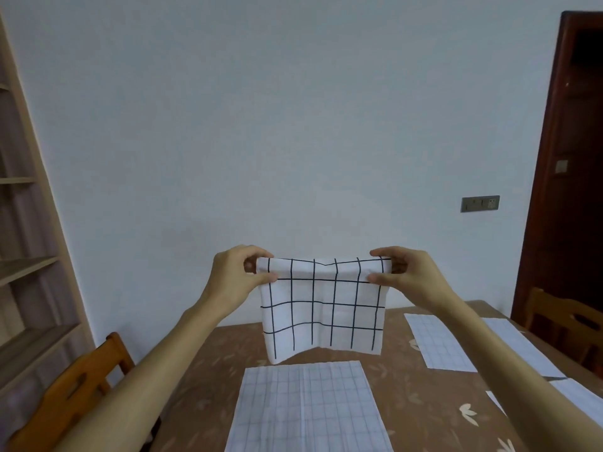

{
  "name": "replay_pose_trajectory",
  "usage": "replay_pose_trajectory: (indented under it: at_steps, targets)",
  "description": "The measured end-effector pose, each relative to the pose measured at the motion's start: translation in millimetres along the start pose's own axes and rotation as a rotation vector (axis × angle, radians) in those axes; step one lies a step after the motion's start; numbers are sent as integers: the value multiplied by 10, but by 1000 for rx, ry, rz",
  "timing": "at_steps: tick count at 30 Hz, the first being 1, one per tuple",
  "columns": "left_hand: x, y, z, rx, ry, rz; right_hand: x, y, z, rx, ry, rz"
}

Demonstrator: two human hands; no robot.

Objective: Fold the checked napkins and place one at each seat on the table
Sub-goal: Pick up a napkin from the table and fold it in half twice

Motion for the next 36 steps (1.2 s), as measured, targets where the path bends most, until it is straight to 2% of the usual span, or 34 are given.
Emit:
replay_pose_trajectory:
  at_steps: [4,8,11,13,17,21,23,26,30,34,36]
  targets:
    - [-16,-22,9,53,73,-35,30,-27,5,-24,29,99]
    - [-21,-44,5,118,118,-273,45,-96,11,-135,84,216]
    - [33,9,48,74,-33,-449,85,-209,13,-195,61,191]
    - [136,80,101,91,-170,-451,143,-319,4,-229,25,152]
    - [451,302,204,128,-304,-165,304,-583,-3,-306,-109,29]
    - [624,436,179,75,-237,57,355,-721,-32,-326,-132,19]
    - [604,408,143,5,-198,167,291,-711,-57,-296,-86,87]
    - [501,341,115,-88,-173,331,147,-554,-58,-137,-30,108]
    - [363,290,102,-146,-147,478,58,-306,33,90,-61,-155]
    - [348,221,90,-201,-84,551,172,-256,115,150,-133,-483]
    - [375,216,102,-221,-72,564,236,-280,128,193,-162,-552]
Point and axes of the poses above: each hand's wrist, its own z-axis away from the middle knuckle, its own x-axis out of the palm, y = z × x, the point moved 2 cm from there along -z, towards the middle knuckle, and after that the axes turned 2 degrees about -x, right-handed, at the moved point
